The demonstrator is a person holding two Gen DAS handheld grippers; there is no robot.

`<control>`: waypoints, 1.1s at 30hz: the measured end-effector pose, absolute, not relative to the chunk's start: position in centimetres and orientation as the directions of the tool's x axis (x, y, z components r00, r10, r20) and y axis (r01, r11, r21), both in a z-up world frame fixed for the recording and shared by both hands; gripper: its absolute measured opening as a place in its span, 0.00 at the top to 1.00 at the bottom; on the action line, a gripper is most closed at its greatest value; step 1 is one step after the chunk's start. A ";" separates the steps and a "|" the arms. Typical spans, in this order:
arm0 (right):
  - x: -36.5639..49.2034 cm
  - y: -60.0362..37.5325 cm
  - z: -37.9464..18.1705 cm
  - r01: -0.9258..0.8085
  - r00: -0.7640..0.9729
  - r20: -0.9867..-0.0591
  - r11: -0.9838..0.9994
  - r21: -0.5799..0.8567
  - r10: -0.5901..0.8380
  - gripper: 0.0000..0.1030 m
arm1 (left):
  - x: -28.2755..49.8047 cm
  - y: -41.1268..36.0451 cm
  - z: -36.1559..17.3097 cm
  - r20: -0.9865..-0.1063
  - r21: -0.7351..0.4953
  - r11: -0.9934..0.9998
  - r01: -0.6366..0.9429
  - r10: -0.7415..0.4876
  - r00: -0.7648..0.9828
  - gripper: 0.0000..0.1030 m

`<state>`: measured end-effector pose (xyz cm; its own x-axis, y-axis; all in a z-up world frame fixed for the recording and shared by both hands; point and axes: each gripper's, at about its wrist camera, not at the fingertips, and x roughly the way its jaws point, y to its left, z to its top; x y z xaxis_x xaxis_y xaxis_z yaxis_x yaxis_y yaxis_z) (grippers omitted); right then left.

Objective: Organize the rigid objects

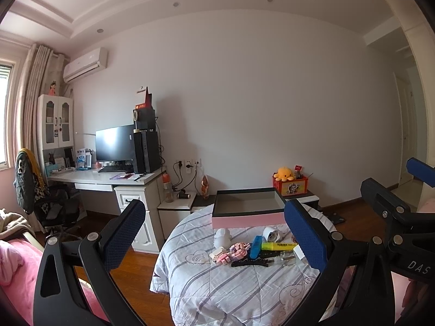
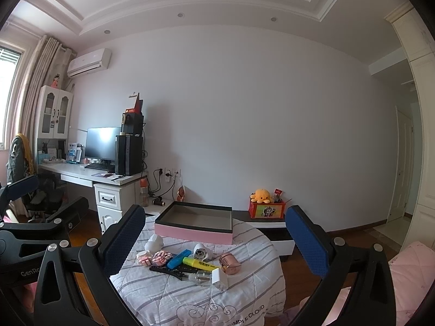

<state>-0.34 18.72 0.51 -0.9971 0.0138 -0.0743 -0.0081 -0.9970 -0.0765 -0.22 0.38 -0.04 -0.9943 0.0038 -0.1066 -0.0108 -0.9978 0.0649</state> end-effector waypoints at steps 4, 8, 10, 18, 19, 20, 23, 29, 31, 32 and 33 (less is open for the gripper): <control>-0.4 18.6 0.3 -0.008 -0.997 -0.079 -0.997 -0.076 0.014 0.00 | -0.3 0.3 -0.2 -0.111 0.065 -0.998 -0.011 0.004 -0.994 0.00; -0.7 18.6 0.1 -0.008 -0.997 -0.082 -0.997 -0.079 0.014 0.00 | -0.3 0.3 -0.3 -0.113 0.065 -0.998 -0.012 0.004 -0.994 0.00; -0.9 18.7 0.1 -0.009 -0.996 -0.084 -0.997 -0.079 0.016 0.00 | -0.5 0.3 -0.3 -0.114 0.063 -0.998 -0.011 0.004 -0.993 0.00; -2.1 18.8 -0.2 -0.008 -0.995 -0.097 -0.995 -0.096 0.017 0.00 | -1.7 0.6 -0.6 -0.123 0.063 -0.998 -0.015 0.007 -0.992 0.00; -2.3 18.9 -0.3 -0.010 -0.995 -0.098 -0.995 -0.096 0.020 0.00 | -2.0 0.6 -0.6 -0.124 0.062 -0.998 -0.017 0.009 -0.992 0.00; -2.5 18.9 -0.3 -0.011 -0.995 -0.101 -0.995 -0.096 0.021 0.00 | -2.3 0.7 -0.7 -0.126 0.062 -0.998 -0.019 0.011 -0.992 0.00; -3.2 19.1 -0.6 -0.012 -0.994 -0.105 -0.995 -0.098 0.023 0.00 | -3.3 1.2 -1.0 -0.132 0.068 -0.997 -0.026 0.017 -0.991 0.00; -5.9 20.0 -2.3 -0.019 -0.987 -0.160 -0.996 -0.087 0.033 0.00 | -6.4 2.2 -2.4 -0.181 0.081 -0.996 -0.035 0.020 -0.983 0.00; -6.8 20.3 -3.0 -0.022 -0.983 -0.179 -0.996 -0.086 0.037 0.00 | -7.6 2.6 -3.1 -0.202 0.087 -0.996 -0.037 0.019 -0.979 0.00; -7.4 20.4 -3.4 -0.022 -0.981 -0.189 -0.996 -0.085 0.038 0.00 | -8.2 2.8 -3.5 -0.214 0.089 -0.995 -0.037 0.017 -0.977 0.00; -8.0 20.5 -3.8 -0.021 -0.978 -0.204 -0.996 -0.085 0.038 0.00 | -8.9 3.0 -4.0 -0.230 0.092 -0.995 -0.038 0.016 -0.973 0.00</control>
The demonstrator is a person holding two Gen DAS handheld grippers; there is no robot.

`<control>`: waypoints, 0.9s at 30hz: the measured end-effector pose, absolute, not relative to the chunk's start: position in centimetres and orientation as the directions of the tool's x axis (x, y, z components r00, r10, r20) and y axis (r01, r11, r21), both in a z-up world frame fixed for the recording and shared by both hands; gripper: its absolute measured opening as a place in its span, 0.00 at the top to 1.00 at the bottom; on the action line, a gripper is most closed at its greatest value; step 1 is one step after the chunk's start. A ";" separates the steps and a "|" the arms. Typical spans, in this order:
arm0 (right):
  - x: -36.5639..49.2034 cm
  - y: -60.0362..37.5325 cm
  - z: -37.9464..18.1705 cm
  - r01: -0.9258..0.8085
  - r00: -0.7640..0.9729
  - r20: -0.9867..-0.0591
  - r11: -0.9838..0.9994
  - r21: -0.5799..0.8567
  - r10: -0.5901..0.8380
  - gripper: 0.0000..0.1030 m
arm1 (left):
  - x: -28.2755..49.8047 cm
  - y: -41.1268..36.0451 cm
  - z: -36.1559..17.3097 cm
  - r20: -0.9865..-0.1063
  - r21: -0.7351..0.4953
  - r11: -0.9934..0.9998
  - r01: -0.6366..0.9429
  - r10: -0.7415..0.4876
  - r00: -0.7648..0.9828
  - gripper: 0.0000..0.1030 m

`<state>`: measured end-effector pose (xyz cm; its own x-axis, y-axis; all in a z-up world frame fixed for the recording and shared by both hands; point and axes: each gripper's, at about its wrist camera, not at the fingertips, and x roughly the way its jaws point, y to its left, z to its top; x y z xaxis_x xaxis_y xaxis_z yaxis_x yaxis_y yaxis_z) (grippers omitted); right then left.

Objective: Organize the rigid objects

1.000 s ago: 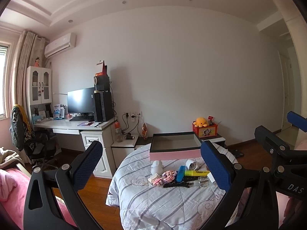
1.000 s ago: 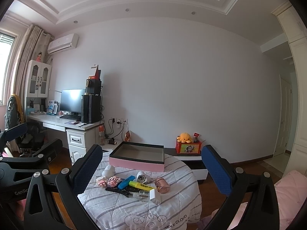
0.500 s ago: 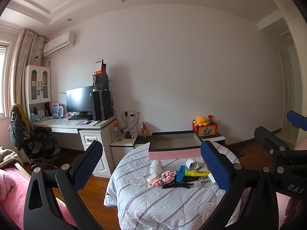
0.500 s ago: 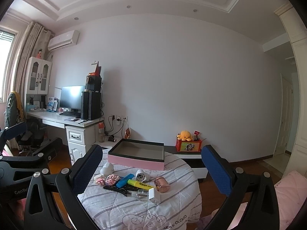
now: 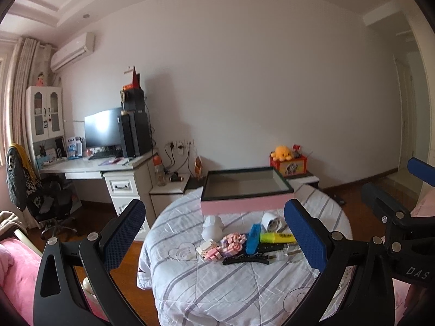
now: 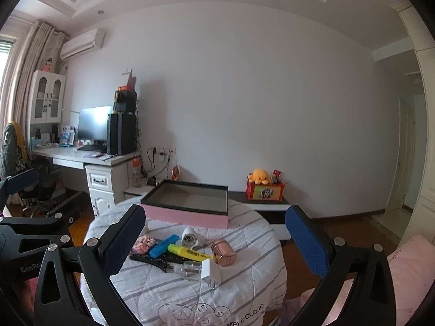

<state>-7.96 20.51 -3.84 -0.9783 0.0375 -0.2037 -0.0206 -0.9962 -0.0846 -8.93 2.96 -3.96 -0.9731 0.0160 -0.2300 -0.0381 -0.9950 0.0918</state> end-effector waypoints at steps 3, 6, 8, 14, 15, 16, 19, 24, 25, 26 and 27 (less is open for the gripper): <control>-9.9 20.9 -5.3 -0.019 -0.967 -0.251 -0.997 -0.080 0.039 0.00 | -11.0 3.4 -5.4 -0.274 0.102 -0.994 -0.040 0.011 -0.962 0.00; -11.8 21.1 -6.9 -0.015 -0.955 -0.296 -0.997 -0.081 0.038 0.00 | -12.9 3.6 -7.1 -0.317 0.109 -0.993 -0.043 0.006 -0.948 0.00; -13.1 21.1 -8.2 -0.004 -0.944 -0.329 -0.997 -0.080 0.031 0.00 | -14.1 3.7 -8.4 -0.351 0.113 -0.992 -0.051 0.008 -0.936 0.00; -17.5 21.8 -13.8 0.020 -0.872 -0.490 -0.997 -0.077 0.020 0.00 | -18.0 2.7 -13.8 -0.495 0.092 -0.992 -0.084 0.028 -0.868 0.00; -18.2 22.0 -14.7 0.022 -0.857 -0.515 -0.997 -0.075 0.020 0.00 | -18.8 2.2 -14.8 -0.520 0.086 -0.993 -0.078 0.022 -0.854 0.00; -18.8 22.3 -15.7 0.023 -0.841 -0.541 -0.997 -0.070 0.019 0.00 | -19.4 1.8 -15.8 -0.543 0.081 -0.994 -0.076 0.019 -0.839 0.00; -20.4 23.0 -18.1 0.017 -0.805 -0.593 -0.998 -0.065 0.025 0.00 | -20.9 1.1 -17.9 -0.592 0.062 -0.995 -0.074 0.023 -0.806 0.00; -22.0 24.3 -20.3 0.020 -0.774 -0.633 -1.000 -0.014 -0.007 0.00 | -23.6 0.3 -20.7 -0.650 0.024 -0.997 -0.075 0.041 -0.759 0.00; -22.3 24.6 -20.5 0.020 -0.770 -0.638 -1.000 0.004 -0.018 0.00 | -24.0 0.2 -21.0 -0.655 0.024 -0.997 -0.073 0.039 -0.755 0.00; -22.6 24.8 -20.6 0.015 -0.765 -0.644 -1.000 0.010 -0.018 0.00 | -24.4 0.2 -21.2 -0.659 0.020 -0.997 -0.071 0.041 -0.751 0.00; -22.8 25.0 -20.8 0.011 -0.763 -0.646 -1.000 0.009 -0.014 0.00 | -24.7 0.0 -21.2 -0.661 0.001 -0.997 -0.077 0.057 -0.749 0.00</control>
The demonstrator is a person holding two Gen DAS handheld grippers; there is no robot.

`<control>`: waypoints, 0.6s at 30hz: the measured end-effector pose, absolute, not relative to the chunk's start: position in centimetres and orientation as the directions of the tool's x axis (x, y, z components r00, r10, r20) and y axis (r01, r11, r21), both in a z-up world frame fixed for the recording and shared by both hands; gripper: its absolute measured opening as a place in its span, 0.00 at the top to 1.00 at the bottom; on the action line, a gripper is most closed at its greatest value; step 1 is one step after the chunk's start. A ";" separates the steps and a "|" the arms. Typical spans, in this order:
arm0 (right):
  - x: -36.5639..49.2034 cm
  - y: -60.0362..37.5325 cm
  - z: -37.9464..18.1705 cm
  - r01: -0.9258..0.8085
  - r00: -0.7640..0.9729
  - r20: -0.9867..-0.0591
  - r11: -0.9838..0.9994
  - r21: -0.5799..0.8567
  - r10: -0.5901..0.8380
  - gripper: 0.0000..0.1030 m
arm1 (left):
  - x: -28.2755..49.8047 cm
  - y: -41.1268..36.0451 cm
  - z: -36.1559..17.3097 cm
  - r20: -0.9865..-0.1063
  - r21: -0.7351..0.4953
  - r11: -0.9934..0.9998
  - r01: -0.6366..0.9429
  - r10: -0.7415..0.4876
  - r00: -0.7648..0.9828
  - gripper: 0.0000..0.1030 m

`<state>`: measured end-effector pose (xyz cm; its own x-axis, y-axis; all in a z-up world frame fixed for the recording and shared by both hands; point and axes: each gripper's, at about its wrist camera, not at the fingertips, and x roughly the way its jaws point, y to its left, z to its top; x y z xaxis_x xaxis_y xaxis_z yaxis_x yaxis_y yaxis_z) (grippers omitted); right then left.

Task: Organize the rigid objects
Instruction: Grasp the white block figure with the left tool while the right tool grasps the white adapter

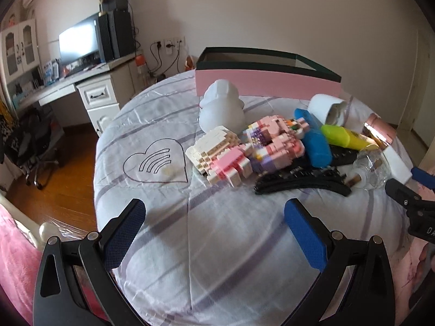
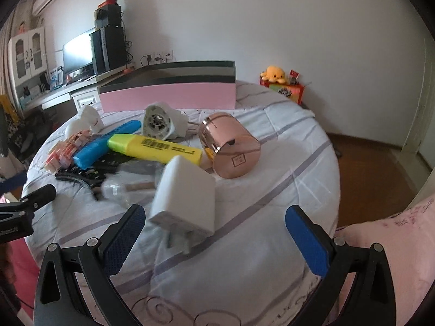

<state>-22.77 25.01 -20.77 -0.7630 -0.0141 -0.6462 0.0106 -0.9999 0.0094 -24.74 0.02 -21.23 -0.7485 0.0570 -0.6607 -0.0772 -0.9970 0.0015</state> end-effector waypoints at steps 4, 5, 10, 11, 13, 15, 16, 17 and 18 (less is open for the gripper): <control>-23.5 25.9 -21.0 0.026 -0.756 -0.651 -0.997 0.066 -0.063 0.00 | -25.8 -0.7 -21.2 -0.678 -0.043 -0.997 -0.068 0.079 -0.731 0.00; -23.6 26.1 -21.0 0.031 -0.756 -0.651 -0.997 0.074 -0.072 0.00 | -26.1 -1.1 -21.1 -0.684 -0.040 -0.998 -0.049 0.063 -0.726 0.00; -24.3 25.6 -21.2 0.060 -0.746 -0.663 -0.998 0.033 -0.066 0.00 | -27.0 -1.5 -21.0 -0.702 -0.036 -0.998 -0.055 0.064 -0.709 0.00; -24.4 25.5 -21.3 0.063 -0.745 -0.664 -0.998 0.026 -0.064 0.00 | -27.1 -1.5 -21.0 -0.705 -0.033 -0.998 -0.059 0.065 -0.706 0.00; -24.6 25.3 -21.2 0.070 -0.740 -0.670 -0.997 0.014 -0.061 0.00 | -27.1 -1.8 -20.8 -0.708 -0.039 -0.997 -0.062 0.071 -0.703 0.00; -24.7 25.3 -21.0 0.085 -0.737 -0.671 -0.996 0.021 -0.076 0.14 | -26.9 -2.1 -20.4 -0.711 -0.060 -0.994 -0.086 0.103 -0.696 0.00; -24.8 25.4 -20.8 0.093 -0.737 -0.671 -0.995 0.027 -0.087 0.19 | -26.6 -2.4 -20.3 -0.710 -0.068 -0.994 -0.091 0.112 -0.695 0.00; -24.9 25.5 -20.6 0.104 -0.732 -0.674 -0.994 0.035 -0.100 0.34 | -26.4 -2.7 -20.1 -0.707 -0.076 -0.992 -0.097 0.122 -0.697 0.00; -25.1 25.5 -20.4 0.109 -0.726 -0.679 -0.993 0.037 -0.105 0.44 | -26.4 -3.0 -19.9 -0.706 -0.083 -0.992 -0.092 0.124 -0.697 0.00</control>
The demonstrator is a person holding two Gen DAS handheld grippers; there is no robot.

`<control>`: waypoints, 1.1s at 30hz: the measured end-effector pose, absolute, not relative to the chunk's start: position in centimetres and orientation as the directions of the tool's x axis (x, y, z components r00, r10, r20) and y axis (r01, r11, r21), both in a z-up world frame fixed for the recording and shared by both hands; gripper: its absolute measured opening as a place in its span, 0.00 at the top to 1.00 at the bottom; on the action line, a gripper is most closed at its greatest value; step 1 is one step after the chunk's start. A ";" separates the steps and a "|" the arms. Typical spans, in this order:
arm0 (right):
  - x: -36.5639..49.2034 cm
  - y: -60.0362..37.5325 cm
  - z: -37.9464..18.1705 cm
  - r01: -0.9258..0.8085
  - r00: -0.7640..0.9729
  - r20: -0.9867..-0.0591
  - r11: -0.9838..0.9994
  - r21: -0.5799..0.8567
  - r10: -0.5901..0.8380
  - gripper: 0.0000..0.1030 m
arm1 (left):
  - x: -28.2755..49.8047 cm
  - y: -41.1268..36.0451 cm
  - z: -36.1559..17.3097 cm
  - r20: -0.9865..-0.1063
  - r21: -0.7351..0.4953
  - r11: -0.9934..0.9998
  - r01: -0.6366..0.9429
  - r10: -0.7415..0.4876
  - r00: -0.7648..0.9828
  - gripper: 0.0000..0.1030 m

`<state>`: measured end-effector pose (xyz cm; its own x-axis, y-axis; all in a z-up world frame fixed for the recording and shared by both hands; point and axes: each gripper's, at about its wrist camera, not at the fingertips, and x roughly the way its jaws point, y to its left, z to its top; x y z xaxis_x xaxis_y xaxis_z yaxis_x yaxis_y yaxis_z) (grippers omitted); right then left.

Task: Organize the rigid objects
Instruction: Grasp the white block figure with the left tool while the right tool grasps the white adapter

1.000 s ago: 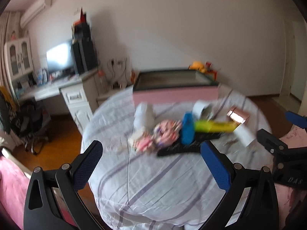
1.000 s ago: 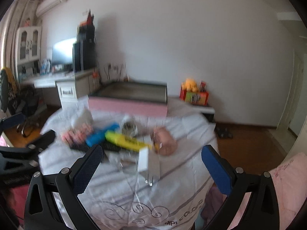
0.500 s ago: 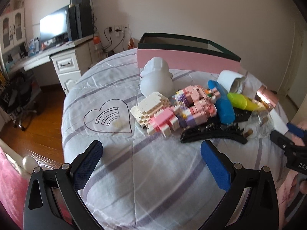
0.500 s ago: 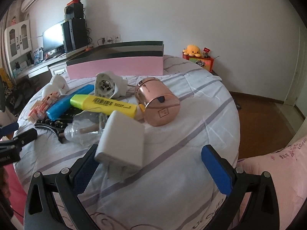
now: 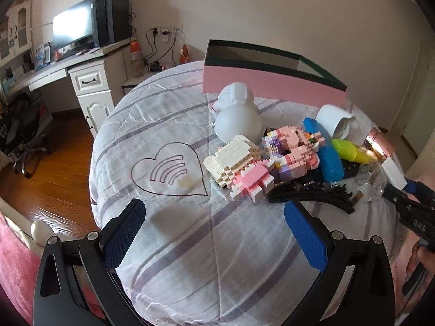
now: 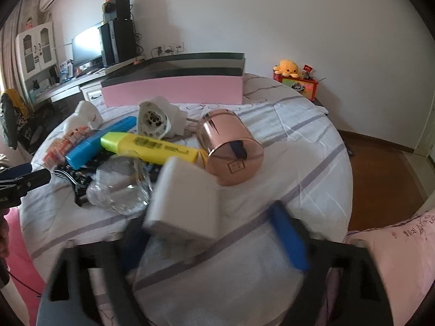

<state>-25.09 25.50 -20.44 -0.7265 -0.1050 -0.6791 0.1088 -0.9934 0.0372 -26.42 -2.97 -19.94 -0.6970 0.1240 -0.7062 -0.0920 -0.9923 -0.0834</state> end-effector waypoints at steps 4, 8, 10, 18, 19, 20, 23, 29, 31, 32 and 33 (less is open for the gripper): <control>-25.5 25.8 -20.3 0.125 -0.712 -0.693 -0.992 0.033 -0.113 0.65 | -27.3 -3.8 -20.1 -0.721 -0.090 -0.995 -0.045 0.096 -0.686 0.00; -25.5 26.0 -20.2 0.134 -0.706 -0.696 -0.990 0.049 -0.131 0.77 | -28.5 -4.1 -20.5 -0.737 -0.126 -0.991 -0.038 0.119 -0.666 0.00; -25.5 26.1 -20.2 0.138 -0.702 -0.699 -0.989 0.052 -0.135 0.77 | -28.9 -3.8 -20.4 -0.737 -0.122 -0.992 -0.042 0.119 -0.666 0.00; -25.8 26.1 -20.2 0.145 -0.689 -0.711 -0.988 0.059 -0.143 0.77 | -31.3 -3.2 -20.9 -0.740 -0.109 -0.991 -0.073 0.129 -0.660 0.00; -25.8 26.0 -20.2 0.147 -0.687 -0.713 -0.988 0.056 -0.143 0.77 | -31.3 -3.1 -21.0 -0.737 -0.095 -0.993 -0.076 0.121 -0.665 0.00; -25.9 26.0 -20.2 0.149 -0.685 -0.715 -0.987 0.052 -0.141 0.77 | -31.4 -2.8 -21.1 -0.735 -0.071 -0.994 -0.088 0.112 -0.668 0.01; -25.9 26.1 -20.0 0.151 -0.687 -0.712 -0.987 0.056 -0.145 0.77 | -31.3 -2.2 -21.1 -0.726 -0.022 -0.993 -0.118 0.097 -0.681 0.21; -25.7 26.3 -19.0 0.146 -0.707 -0.693 -0.988 0.054 -0.142 0.77 | -30.7 -2.2 -20.3 -0.719 -0.026 -0.986 -0.163 0.131 -0.683 0.38; -25.6 26.3 -18.3 0.144 -0.718 -0.682 -0.988 0.050 -0.139 0.77 | -30.2 -2.4 -19.8 -0.713 -0.038 -0.985 -0.171 0.146 -0.686 0.38; -25.5 26.3 -18.0 0.145 -0.723 -0.677 -0.988 0.051 -0.141 0.77 | -30.0 -2.5 -19.5 -0.707 -0.035 -0.985 -0.171 0.145 -0.692 0.38; -25.4 26.2 -17.6 0.148 -0.728 -0.670 -0.988 0.053 -0.145 0.77 | -29.6 -2.5 -18.9 -0.699 -0.031 -0.983 -0.182 0.151 -0.699 0.38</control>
